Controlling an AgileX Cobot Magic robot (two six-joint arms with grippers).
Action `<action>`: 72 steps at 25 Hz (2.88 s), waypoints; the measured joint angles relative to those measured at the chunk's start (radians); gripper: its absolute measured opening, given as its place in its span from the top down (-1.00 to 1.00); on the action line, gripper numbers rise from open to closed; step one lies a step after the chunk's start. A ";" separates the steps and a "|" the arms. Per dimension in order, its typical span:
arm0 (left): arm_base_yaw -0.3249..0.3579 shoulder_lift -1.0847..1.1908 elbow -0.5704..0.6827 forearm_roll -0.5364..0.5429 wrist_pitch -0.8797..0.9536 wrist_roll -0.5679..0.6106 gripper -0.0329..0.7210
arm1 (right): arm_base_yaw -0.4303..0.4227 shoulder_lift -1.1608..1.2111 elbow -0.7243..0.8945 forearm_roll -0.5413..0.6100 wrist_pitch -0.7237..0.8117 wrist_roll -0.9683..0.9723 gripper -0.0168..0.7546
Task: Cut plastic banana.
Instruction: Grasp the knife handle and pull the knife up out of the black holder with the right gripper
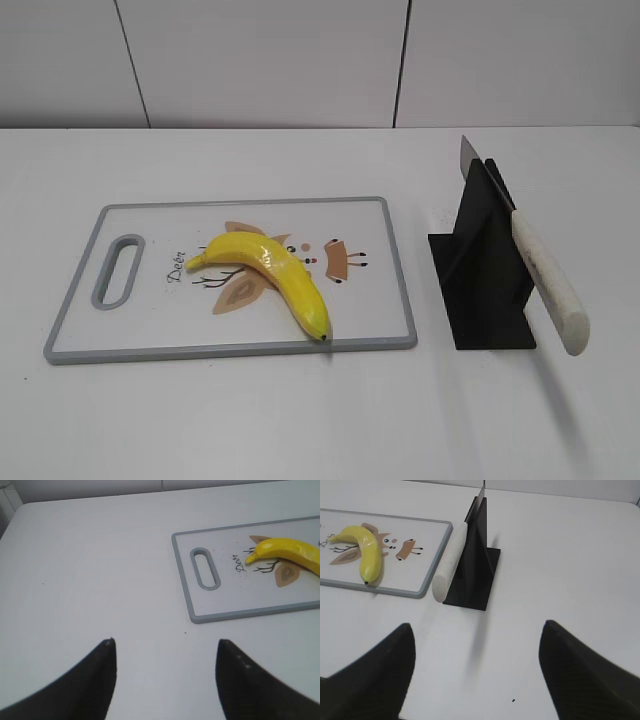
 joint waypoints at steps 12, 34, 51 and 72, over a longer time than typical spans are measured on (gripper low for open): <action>0.000 0.000 0.000 0.004 0.000 0.000 -0.64 | 0.000 0.000 0.000 0.000 0.000 0.000 -0.57; 0.000 0.000 0.000 0.004 0.000 0.000 -0.64 | 0.000 0.000 0.000 0.000 0.000 0.000 -0.57; 0.000 0.000 0.000 0.004 0.000 0.000 -0.64 | 0.000 0.238 -0.062 -0.002 0.000 0.004 -0.57; 0.000 0.000 0.000 0.004 0.000 0.000 -0.64 | 0.256 1.036 -0.368 -0.038 -0.005 0.166 -0.57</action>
